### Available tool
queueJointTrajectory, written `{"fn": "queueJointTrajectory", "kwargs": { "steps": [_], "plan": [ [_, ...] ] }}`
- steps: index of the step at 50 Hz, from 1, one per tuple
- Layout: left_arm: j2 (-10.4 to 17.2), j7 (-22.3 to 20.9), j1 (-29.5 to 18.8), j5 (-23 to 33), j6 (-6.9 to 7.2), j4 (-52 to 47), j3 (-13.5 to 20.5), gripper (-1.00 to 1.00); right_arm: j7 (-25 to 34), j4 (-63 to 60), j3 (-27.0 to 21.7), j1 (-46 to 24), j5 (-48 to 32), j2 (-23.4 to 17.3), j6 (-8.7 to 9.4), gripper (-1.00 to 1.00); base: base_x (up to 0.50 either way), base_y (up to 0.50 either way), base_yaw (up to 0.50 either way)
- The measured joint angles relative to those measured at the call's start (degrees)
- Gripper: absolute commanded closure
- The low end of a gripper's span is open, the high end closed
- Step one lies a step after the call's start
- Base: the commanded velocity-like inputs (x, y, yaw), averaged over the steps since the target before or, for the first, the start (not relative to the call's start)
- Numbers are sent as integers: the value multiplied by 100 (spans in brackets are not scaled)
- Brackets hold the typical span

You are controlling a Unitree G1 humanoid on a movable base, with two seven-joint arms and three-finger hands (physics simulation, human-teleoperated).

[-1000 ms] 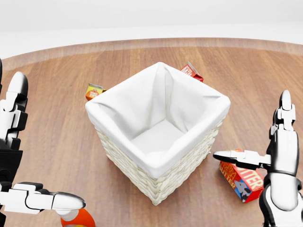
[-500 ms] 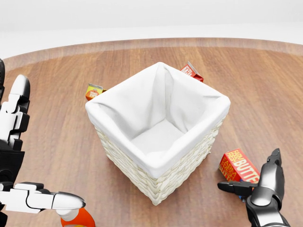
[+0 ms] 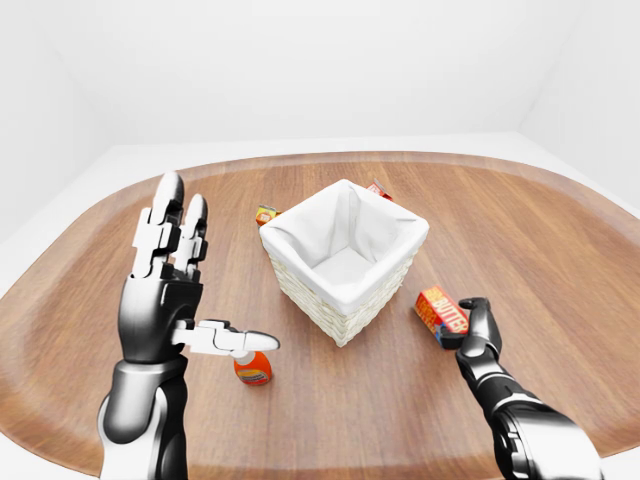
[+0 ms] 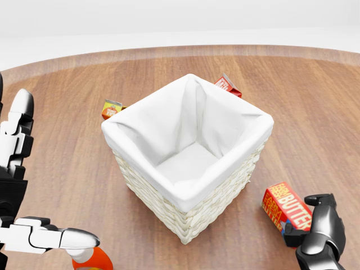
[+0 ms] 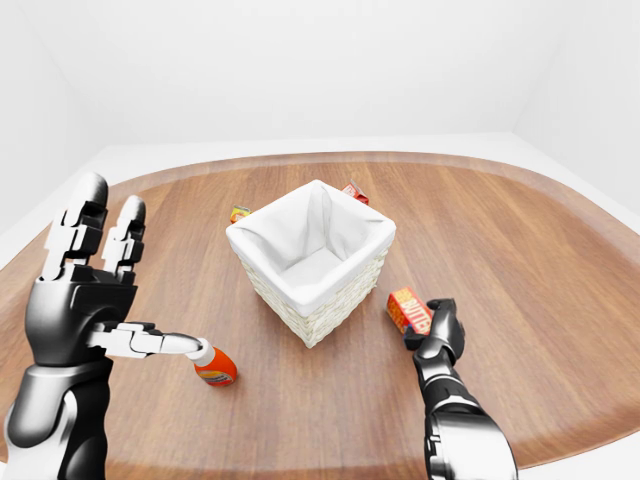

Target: Pick up the butter and put it in the basket.

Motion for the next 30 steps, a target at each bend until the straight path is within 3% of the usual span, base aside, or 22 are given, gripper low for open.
{"fn": "queueJointTrajectory", "kwargs": {
  "steps": [19,22,27,30],
  "plan": [
    [26,60,-89,-12,0,54,3,-100,174,-514,71,335,26,-390,16,100,0,0,0],
    [29,66,-98,-11,0,75,2,-100,313,-1343,-27,624,52,-468,265,100,0,0,0],
    [36,71,-112,-13,0,120,5,-100,692,-2896,-307,1113,-98,-496,942,100,0,0,0],
    [38,72,-115,-18,0,153,9,-100,972,-3777,-477,1418,-230,-494,1000,100,0,0,0]
  ]
}}
